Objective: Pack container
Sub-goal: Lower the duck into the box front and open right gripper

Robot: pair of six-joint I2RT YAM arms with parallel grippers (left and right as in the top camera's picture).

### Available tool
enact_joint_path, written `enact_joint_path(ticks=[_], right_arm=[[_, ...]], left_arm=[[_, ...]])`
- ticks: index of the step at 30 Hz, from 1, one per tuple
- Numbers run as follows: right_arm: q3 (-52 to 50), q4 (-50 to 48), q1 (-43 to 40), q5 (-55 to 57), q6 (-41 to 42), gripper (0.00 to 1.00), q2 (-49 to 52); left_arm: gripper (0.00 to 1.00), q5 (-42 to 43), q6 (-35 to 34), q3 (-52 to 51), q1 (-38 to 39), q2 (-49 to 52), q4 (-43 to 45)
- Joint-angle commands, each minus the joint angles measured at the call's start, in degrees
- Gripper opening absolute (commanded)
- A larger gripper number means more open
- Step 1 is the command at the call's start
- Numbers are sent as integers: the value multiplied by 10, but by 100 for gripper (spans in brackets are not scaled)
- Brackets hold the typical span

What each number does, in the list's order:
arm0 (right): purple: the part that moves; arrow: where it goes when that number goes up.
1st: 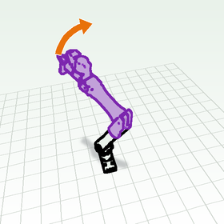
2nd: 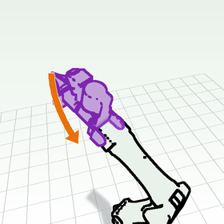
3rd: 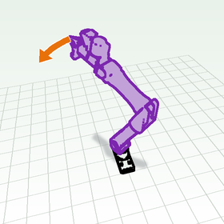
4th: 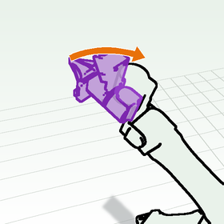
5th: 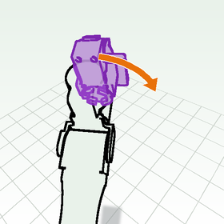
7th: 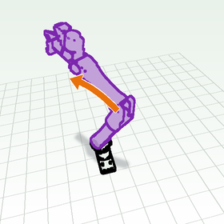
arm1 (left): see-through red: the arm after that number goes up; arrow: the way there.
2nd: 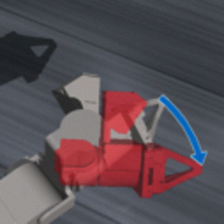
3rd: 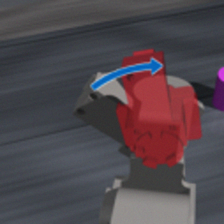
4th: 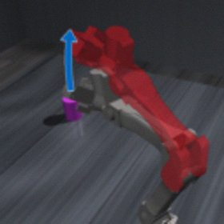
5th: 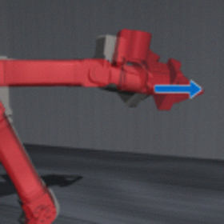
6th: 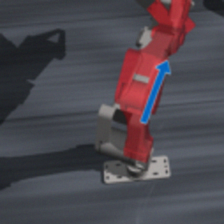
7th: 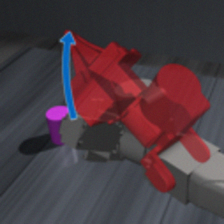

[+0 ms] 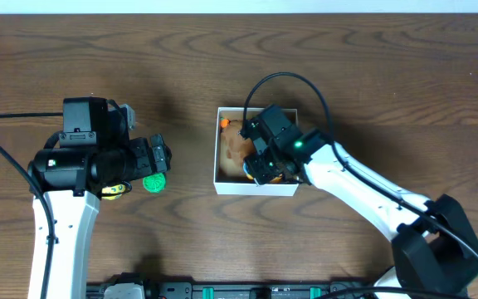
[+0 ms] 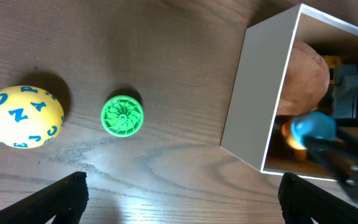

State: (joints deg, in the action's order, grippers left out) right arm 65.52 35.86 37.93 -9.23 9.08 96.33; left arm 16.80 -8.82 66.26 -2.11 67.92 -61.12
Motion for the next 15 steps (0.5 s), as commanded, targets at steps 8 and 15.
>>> enact_joint_path(ticks=[8, 15], right_arm=[[85, 40, -72, 54, -14, 61, -110], [82, 119, -82, 45, -15, 23, -87]], left_arm=[[98, 5, -1, 10, -1, -2, -1], [98, 5, -1, 10, -1, -2, -1]])
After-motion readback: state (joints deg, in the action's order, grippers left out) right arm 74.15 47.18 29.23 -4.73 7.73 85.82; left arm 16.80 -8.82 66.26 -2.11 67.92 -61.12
